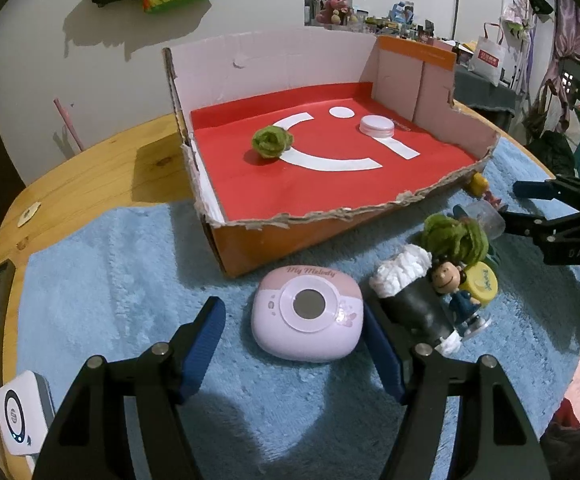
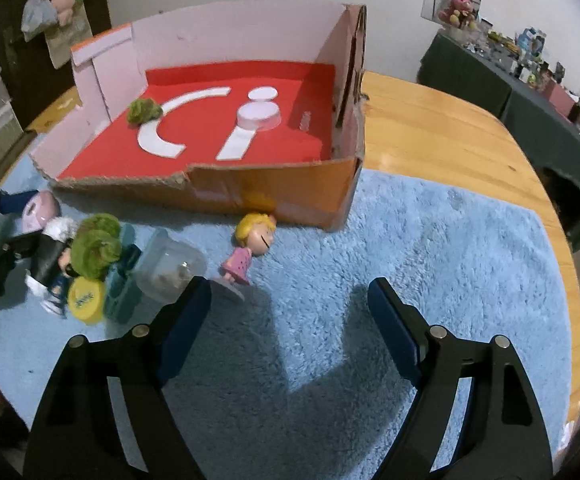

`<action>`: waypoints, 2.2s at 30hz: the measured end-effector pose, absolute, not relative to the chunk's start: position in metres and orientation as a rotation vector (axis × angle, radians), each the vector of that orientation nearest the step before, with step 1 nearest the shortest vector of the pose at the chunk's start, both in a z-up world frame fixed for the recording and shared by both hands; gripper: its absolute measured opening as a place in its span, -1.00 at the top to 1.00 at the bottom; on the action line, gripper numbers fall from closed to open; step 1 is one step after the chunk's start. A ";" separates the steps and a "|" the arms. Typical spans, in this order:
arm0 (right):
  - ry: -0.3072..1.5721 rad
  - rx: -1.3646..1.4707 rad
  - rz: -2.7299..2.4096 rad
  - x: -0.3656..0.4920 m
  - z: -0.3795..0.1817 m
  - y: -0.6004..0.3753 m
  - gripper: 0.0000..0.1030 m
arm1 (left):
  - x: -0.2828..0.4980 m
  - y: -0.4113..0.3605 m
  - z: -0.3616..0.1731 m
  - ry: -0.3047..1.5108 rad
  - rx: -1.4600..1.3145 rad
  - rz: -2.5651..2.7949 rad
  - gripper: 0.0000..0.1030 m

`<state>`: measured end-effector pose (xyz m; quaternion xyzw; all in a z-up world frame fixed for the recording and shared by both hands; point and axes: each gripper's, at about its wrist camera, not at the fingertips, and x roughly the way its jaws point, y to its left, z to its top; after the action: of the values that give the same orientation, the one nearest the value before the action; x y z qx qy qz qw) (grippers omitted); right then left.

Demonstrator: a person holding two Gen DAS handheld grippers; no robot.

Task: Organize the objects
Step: 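Grasp the pink round speaker with the left tool while the right tool grasps the blonde figurine, then carry the speaker and figurine into the red box and open both tools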

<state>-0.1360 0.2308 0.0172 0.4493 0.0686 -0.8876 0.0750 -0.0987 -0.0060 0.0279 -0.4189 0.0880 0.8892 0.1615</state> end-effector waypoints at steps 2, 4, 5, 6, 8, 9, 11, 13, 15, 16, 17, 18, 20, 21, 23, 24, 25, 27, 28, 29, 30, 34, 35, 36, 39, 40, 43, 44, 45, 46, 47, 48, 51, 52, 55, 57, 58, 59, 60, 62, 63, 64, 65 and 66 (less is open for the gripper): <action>0.216 1.349 -2.684 -0.133 0.018 0.234 -0.56 | -0.099 -0.006 0.028 0.252 -1.193 2.538 -0.39; 0.212 1.352 -2.716 -0.128 0.021 0.241 -0.56 | -0.099 -0.006 0.028 0.252 -1.191 2.536 -0.39; 0.203 1.348 -2.730 -0.126 0.023 0.244 -0.56 | -0.099 -0.005 0.028 0.254 -1.189 2.535 -0.39; 0.182 1.336 -2.740 -0.124 0.025 0.247 -0.56 | -0.099 -0.005 0.028 0.255 -1.186 2.535 -0.39; 0.129 1.310 -2.739 -0.123 0.030 0.248 -0.56 | -0.100 -0.005 0.028 0.246 -1.176 2.533 -0.28; 0.120 1.299 -2.739 -0.124 0.031 0.245 -0.56 | -0.099 -0.005 0.028 0.232 -1.175 2.525 -0.17; 0.140 1.277 -2.770 -0.127 0.032 0.239 -0.56 | -0.099 -0.005 0.028 0.206 -1.171 2.521 -0.10; 0.155 1.285 -2.764 -0.133 0.029 0.233 -0.36 | -0.098 -0.005 0.029 0.192 -1.163 2.528 -0.06; 0.132 1.314 -2.747 -0.140 0.023 0.231 -0.03 | -0.098 -0.005 0.029 0.173 -1.160 2.537 -0.06; 0.134 1.325 -2.741 -0.143 0.020 0.230 -0.02 | -0.097 -0.006 0.029 0.166 -1.157 2.538 -0.06; 0.140 1.328 -2.744 -0.145 0.019 0.230 0.05 | -0.097 -0.006 0.029 0.159 -1.153 2.535 -0.06; 0.145 1.322 -2.753 -0.146 0.018 0.229 0.06 | -0.096 -0.005 0.028 0.155 -1.151 2.536 -0.06; 0.169 1.311 -2.756 -0.147 0.018 0.226 0.13 | -0.095 -0.004 0.028 0.144 -1.144 2.542 -0.06; 0.181 1.308 -2.758 -0.148 0.018 0.224 0.17 | -0.094 -0.004 0.028 0.141 -1.141 2.542 -0.06; 0.215 1.296 -2.754 -0.148 0.017 0.219 0.30 | -0.092 -0.004 0.028 0.127 -1.132 2.553 -0.06; 0.224 1.285 -2.739 -0.148 0.017 0.216 0.52 | -0.091 -0.004 0.029 0.118 -1.129 2.557 -0.06; 0.228 1.275 -2.722 -0.147 0.016 0.213 0.62 | -0.090 -0.005 0.030 0.107 -1.122 2.561 -0.06; 0.255 1.260 -2.727 -0.144 0.016 0.210 0.62 | -0.088 -0.006 0.032 0.090 -1.110 2.572 -0.06; 0.242 1.250 -2.720 -0.142 0.017 0.211 0.62 | -0.087 -0.006 0.033 0.082 -1.103 2.579 -0.06; 0.227 1.237 -2.722 -0.139 0.019 0.212 0.62 | -0.084 -0.007 0.035 0.077 -1.099 2.582 -0.06; 0.229 1.220 -2.737 -0.136 0.021 0.213 0.62 | -0.082 -0.008 0.037 0.071 -1.093 2.585 -0.06; 0.151 1.166 -2.735 -0.122 0.034 0.219 0.62 | -0.069 -0.010 0.053 0.062 -1.038 2.600 -0.06; 0.140 1.146 -2.738 -0.118 0.039 0.219 0.62 | -0.065 -0.010 0.059 0.061 -1.017 2.606 -0.06; 0.132 1.123 -2.739 -0.113 0.044 0.219 0.62 | -0.062 -0.011 0.063 0.060 -1.001 2.609 -0.06; 0.108 1.048 -2.738 -0.102 0.064 0.216 0.62 | -0.055 -0.011 0.078 0.063 -0.949 2.617 -0.06; 0.105 1.022 -2.735 -0.099 0.071 0.215 0.62 | -0.053 -0.011 0.081 0.067 -0.937 2.620 -0.06; 0.102 0.977 -2.727 -0.093 0.083 0.210 0.62 | -0.049 -0.009 0.088 0.085 -0.908 2.631 -0.06; 0.107 0.970 -2.729 -0.091 0.085 0.208 0.62 | -0.049 -0.008 0.088 0.084 -0.907 2.632 -0.06; 0.110 0.968 -2.729 -0.091 0.086 0.208 0.62 | -0.048 -0.008 0.089 0.081 -0.907 2.632 -0.06; 0.110 0.972 -2.724 -0.091 0.086 0.207 0.62 | -0.048 -0.008 0.090 0.081 -0.908 2.630 -0.06; 0.106 0.978 -2.717 -0.091 0.085 0.206 0.62 | -0.049 -0.008 0.090 0.086 -0.907 2.629 -0.06; 0.106 0.981 -2.714 -0.091 0.084 0.206 0.62 | -0.049 -0.007 0.091 0.090 -0.905 2.632 -0.06; 0.114 0.986 -2.713 -0.090 0.083 0.204 0.62 | -0.049 -0.007 0.094 0.093 -0.896 2.640 -0.06; 0.112 0.985 -2.711 -0.090 0.083 0.204 0.62 | -0.049 -0.006 0.095 0.091 -0.894 2.640 -0.06; 0.113 0.976 -2.711 -0.092 0.086 0.203 0.62 | -0.054 -0.005 0.100 0.095 -0.891 2.639 -0.06; 0.120 0.968 -2.708 -0.095 0.090 0.202 0.62 | -0.058 -0.002 0.103 0.102 -0.894 2.632 -0.06; 0.126 0.967 -2.708 -0.098 0.093 0.201 0.62 | -0.061 -0.001 0.104 0.107 -0.897 2.628 -0.06; 0.132 0.968 -2.706 -0.102 0.094 0.201 0.62 | -0.066 0.001 0.106 0.115 -0.898 2.624 -0.06; 0.137 0.969 -2.705 -0.106 0.096 0.200 0.62 | -0.070 0.003 0.107 0.124 -0.901 2.620 -0.06; 0.150 0.980 -2.692 -0.119 0.098 0.199 0.62 | -0.080 0.006 0.109 0.132 -0.911 2.606 -0.06; 0.158 0.987 -2.686 -0.124 0.098 0.198 0.62 | -0.085 0.007 0.110 0.136 -0.921 2.597 -0.06; 0.176 1.003 -2.678 -0.133 0.097 0.196 0.62 | -0.093 0.009 0.110 0.146 -0.935 2.586 -0.06; 0.188 1.015 -2.669 -0.140 0.096 0.196 0.62 | -0.099 0.010 0.110 0.156 -0.945 2.579 -0.06; 0.193 1.028 -2.659 -0.145 0.095 0.196 0.62 | -0.105 0.012 0.109 0.167 -0.956 2.574 -0.06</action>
<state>-0.1452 0.1959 0.0949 0.3560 0.0667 -0.9213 0.1416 -0.1048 0.0120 0.1091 -0.3408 0.0595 0.9180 0.1940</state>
